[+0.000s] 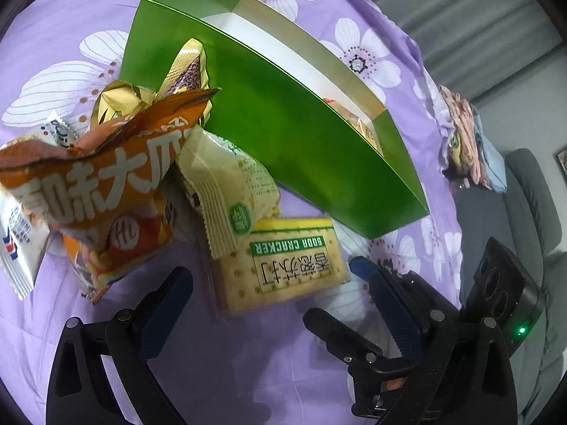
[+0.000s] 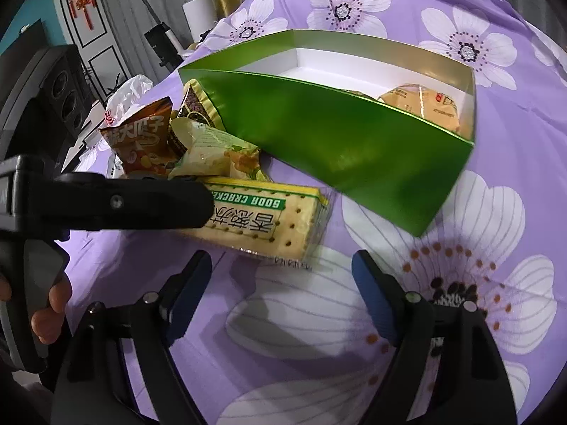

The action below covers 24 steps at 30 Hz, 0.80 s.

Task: Organize snacks
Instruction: 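Move the right gripper to the yellow-green SODA CRACKER packet, then close the right gripper on the soda cracker packet and lift it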

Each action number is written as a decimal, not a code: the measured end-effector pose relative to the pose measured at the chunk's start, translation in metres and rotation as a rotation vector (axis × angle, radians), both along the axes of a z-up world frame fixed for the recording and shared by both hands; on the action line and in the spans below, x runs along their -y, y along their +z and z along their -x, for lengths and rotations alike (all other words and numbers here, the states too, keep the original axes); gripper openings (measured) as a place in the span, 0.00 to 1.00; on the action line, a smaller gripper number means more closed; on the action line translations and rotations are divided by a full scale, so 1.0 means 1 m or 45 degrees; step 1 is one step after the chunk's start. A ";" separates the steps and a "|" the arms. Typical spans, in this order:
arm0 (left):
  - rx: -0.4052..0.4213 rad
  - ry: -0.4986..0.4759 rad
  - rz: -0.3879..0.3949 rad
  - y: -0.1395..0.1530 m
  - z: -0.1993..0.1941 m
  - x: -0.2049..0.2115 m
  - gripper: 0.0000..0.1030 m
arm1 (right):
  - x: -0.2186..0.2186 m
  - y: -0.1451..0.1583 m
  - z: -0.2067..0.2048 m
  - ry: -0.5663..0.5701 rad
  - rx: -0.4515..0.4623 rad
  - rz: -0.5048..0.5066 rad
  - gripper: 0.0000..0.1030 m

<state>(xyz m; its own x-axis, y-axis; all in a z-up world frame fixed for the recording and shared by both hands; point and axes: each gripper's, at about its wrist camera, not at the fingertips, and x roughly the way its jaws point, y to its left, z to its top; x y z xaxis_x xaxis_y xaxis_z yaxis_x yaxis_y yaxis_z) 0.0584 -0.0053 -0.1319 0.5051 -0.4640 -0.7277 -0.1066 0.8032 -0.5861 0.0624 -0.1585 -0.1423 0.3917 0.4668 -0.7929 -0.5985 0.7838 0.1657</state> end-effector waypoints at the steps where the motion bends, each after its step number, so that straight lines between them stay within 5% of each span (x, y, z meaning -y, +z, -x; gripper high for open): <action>1: 0.000 0.002 -0.005 0.000 -0.001 0.001 0.95 | -0.001 0.000 -0.001 0.006 0.001 0.002 0.79; 7: 0.003 -0.011 -0.065 -0.001 -0.005 0.006 0.83 | -0.004 0.000 -0.010 0.043 -0.007 -0.007 0.76; 18: 0.001 -0.031 -0.156 -0.002 -0.004 0.008 0.60 | -0.007 0.005 -0.004 0.089 0.016 -0.049 0.53; 24: 0.010 -0.042 -0.157 -0.001 0.002 0.010 0.60 | -0.001 0.005 0.004 0.051 0.013 -0.065 0.46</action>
